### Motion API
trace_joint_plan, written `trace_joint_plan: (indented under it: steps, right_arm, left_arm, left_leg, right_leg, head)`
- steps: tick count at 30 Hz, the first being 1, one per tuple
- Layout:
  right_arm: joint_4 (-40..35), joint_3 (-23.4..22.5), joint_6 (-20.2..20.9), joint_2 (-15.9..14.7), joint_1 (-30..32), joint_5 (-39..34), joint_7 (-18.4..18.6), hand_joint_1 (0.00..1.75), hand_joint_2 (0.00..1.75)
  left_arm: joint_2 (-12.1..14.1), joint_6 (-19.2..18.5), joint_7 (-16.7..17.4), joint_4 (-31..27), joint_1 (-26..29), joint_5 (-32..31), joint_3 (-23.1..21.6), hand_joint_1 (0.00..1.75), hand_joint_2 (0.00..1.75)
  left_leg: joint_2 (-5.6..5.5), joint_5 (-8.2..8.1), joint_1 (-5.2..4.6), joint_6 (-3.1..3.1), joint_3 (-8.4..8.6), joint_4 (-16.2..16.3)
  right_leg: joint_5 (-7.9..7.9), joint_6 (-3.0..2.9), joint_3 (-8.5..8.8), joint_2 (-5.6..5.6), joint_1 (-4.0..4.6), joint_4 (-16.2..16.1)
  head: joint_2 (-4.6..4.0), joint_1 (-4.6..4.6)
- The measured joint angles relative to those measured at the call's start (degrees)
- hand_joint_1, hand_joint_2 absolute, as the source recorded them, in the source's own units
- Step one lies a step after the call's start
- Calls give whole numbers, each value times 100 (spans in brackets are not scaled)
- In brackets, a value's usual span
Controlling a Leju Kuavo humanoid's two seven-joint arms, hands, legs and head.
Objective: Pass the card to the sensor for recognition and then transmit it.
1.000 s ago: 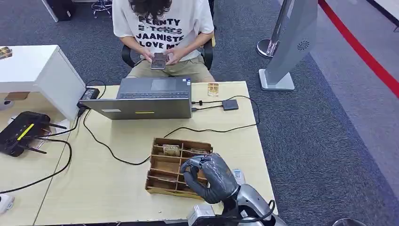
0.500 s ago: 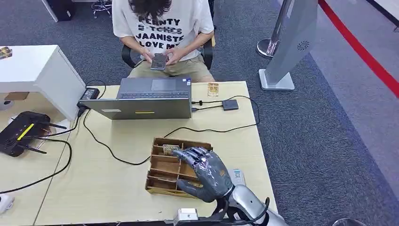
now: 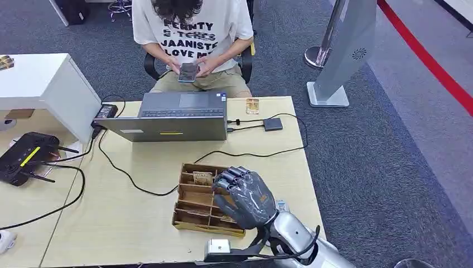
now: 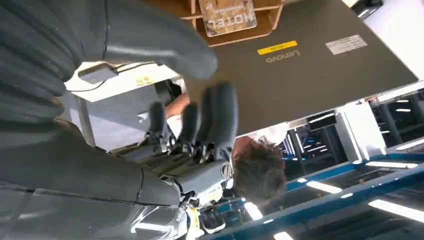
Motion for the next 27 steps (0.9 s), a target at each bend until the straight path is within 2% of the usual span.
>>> trace_joint_plan:
  steps: [2, 3, 4, 6, 8, 9, 12, 13, 21, 23, 27]
  right_arm:
    - [26, -7, 2, -4, -35, 37, 37, 113, 175]
    - [42, -15, 2, -7, -56, 61, 48, 113, 175]
    - [57, -22, 7, -7, -77, 72, 57, 99, 175]
    - [81, -24, 9, -11, -108, 101, 59, 86, 175]
    - [99, -26, 13, -11, -124, 118, 81, 58, 175]
    - [116, -29, 20, -11, -130, 120, 105, 56, 175]
    - [144, -50, 31, -11, -140, 144, 118, 59, 175]
    - [160, -57, 35, -11, -145, 162, 120, 66, 175]
    - [223, -96, 90, -11, -152, 186, 149, 66, 175]
    - [236, -103, 94, -11, -153, 193, 160, 80, 175]
    - [297, -107, 125, -11, -163, 243, 179, 82, 175]
  left_arm:
    - [-2, -2, 4, 0, 0, -13, 0, 0, 0]
    - [-2, -4, 11, 0, -1, -18, 0, 0, 0]
    - [-2, -15, 15, 0, -2, -18, 0, 0, 0]
    - [-2, -31, 18, 0, -3, -20, 0, 0, 0]
    - [-2, -35, 20, 0, -3, -20, 0, 0, 0]
    - [-2, -37, 33, 0, -5, -22, 0, 0, 0]
    - [-2, -37, 37, 0, -6, -24, 0, 0, 0]
    - [-2, -37, 39, 0, -7, -26, 0, 0, 0]
    - [-2, -41, 52, 0, -12, -33, 0, 0, 0]
    - [-2, -41, 55, 0, -13, -35, 0, 0, 0]
    - [-4, -46, 68, 0, -22, -46, 0, 0, 0]
  left_leg:
    - [0, 0, 0, 0, 0, 0]
    - [0, 0, 0, 0, 0, 0]
    - [0, 0, 0, 0, 0, 0]
    - [0, 0, 0, 0, 0, 0]
    - [0, 0, 0, 0, 0, 0]
    - [0, 0, 0, 0, 0, 0]
    - [0, 0, 0, 0, 0, 0]
    - [0, 0, 0, 0, 0, 0]
    - [0, 0, 0, 0, 0, 0]
    - [0, 0, 0, 0, 0, 0]
    - [0, 0, 0, 0, 0, 0]
  right_leg:
    - [0, 0, 0, 0, 0, 0]
    - [0, 0, 0, 0, 0, 0]
    - [0, 0, 0, 0, 0, 0]
    - [0, 0, 0, 0, 0, 0]
    - [0, 0, 0, 0, 0, 0]
    - [0, 0, 0, 0, 0, 0]
    - [0, 0, 0, 0, 0, 0]
    - [0, 0, 0, 0, 0, 0]
    - [0, 0, 0, 0, 0, 0]
    - [0, 0, 0, 0, 0, 0]
    - [0, 0, 0, 0, 0, 0]
  head:
    - [0, 0]
    - [0, 0]
    - [0, -2]
    - [0, -2]
    - [0, -2]
    - [0, -2]
    - [0, -2]
    - [0, 0]
    - [0, -2]
    - [0, 0]
    - [0, 0]
